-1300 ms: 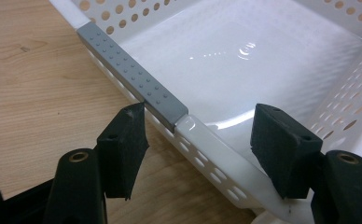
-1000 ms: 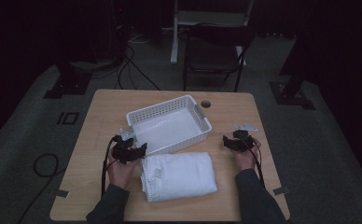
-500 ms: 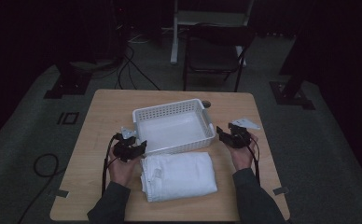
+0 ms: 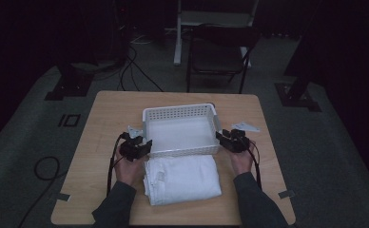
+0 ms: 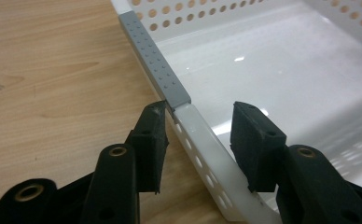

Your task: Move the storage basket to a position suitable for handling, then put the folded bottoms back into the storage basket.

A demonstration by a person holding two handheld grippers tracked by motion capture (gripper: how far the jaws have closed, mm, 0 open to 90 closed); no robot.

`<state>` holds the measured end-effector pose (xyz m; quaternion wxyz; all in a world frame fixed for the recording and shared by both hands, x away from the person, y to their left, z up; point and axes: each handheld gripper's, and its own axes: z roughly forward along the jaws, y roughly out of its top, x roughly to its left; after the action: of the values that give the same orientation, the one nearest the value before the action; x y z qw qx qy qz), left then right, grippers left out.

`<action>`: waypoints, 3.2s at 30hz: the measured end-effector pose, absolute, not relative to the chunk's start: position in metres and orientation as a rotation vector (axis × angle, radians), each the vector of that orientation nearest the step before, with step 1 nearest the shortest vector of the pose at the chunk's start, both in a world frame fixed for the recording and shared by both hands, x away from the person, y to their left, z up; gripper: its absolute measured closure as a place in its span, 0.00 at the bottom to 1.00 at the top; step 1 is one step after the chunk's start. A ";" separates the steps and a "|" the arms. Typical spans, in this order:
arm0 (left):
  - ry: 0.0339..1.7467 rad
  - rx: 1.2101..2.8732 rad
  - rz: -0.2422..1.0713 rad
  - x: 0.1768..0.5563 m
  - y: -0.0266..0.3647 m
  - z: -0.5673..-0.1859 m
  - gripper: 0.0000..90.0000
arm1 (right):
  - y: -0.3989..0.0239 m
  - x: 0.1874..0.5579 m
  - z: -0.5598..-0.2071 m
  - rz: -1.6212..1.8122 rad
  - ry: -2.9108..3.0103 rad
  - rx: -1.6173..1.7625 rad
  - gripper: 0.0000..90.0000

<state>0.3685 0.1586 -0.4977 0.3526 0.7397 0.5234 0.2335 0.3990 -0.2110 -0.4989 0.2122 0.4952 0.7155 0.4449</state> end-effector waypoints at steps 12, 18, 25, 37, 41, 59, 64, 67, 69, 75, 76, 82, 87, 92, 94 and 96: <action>1.380 1.885 0.531 0.396 0.160 -0.498 0.66 | -0.215 0.403 -0.500 1.197 1.962 1.415 0.76; 1.382 1.887 0.521 0.404 0.153 -0.497 0.67 | -0.219 0.408 -0.502 1.187 1.941 1.438 0.76; 1.391 1.880 0.512 0.411 0.151 -0.496 0.67 | -0.223 0.412 -0.502 1.190 1.934 1.449 0.77; 1.401 1.848 0.534 0.414 0.158 -0.494 0.63 | -0.220 0.418 -0.504 1.226 1.943 1.449 0.74; 1.395 1.806 0.553 0.408 0.167 -0.490 0.54 | -0.221 0.417 -0.502 1.218 1.933 1.444 0.60; 1.350 1.709 0.584 0.367 0.195 -0.473 0.46 | -0.220 0.389 -0.477 1.219 1.919 1.361 0.44; 1.311 1.718 0.569 0.358 0.190 -0.469 0.45 | -0.220 0.381 -0.473 1.220 1.934 1.337 0.42; 1.301 1.729 0.555 0.350 0.187 -0.469 0.49 | -0.220 0.375 -0.473 1.216 1.946 1.325 0.41; 1.289 1.755 0.550 0.345 0.184 -0.470 0.51 | -0.220 0.371 -0.473 1.213 1.954 1.318 0.41; 1.258 1.770 0.515 0.332 0.184 -0.470 0.50 | -0.219 0.364 -0.475 1.215 1.970 1.315 0.40; 1.253 1.771 0.512 0.330 0.184 -0.471 0.48 | -0.218 0.363 -0.475 1.212 1.972 1.309 0.40; 1.234 1.779 0.469 0.312 0.179 -0.474 0.44 | -0.215 0.352 -0.476 1.229 1.998 1.297 0.37; 1.244 1.794 0.469 0.297 0.173 -0.480 0.39 | -0.212 0.340 -0.484 1.213 2.030 1.284 0.36; 1.280 1.786 0.417 0.285 0.172 -0.491 0.33 | -0.210 0.327 -0.497 1.187 2.075 1.288 0.34; 1.282 1.783 0.396 0.283 0.171 -0.494 0.31 | -0.210 0.322 -0.501 1.183 2.089 1.281 0.34; 1.282 1.791 0.405 0.280 0.170 -0.495 0.29 | -0.209 0.318 -0.504 1.186 2.099 1.279 0.34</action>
<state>0.2805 0.1696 -0.4950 0.4360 0.7196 0.5153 0.1629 0.3175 -0.2087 -0.5036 0.2047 0.4587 0.7529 0.4252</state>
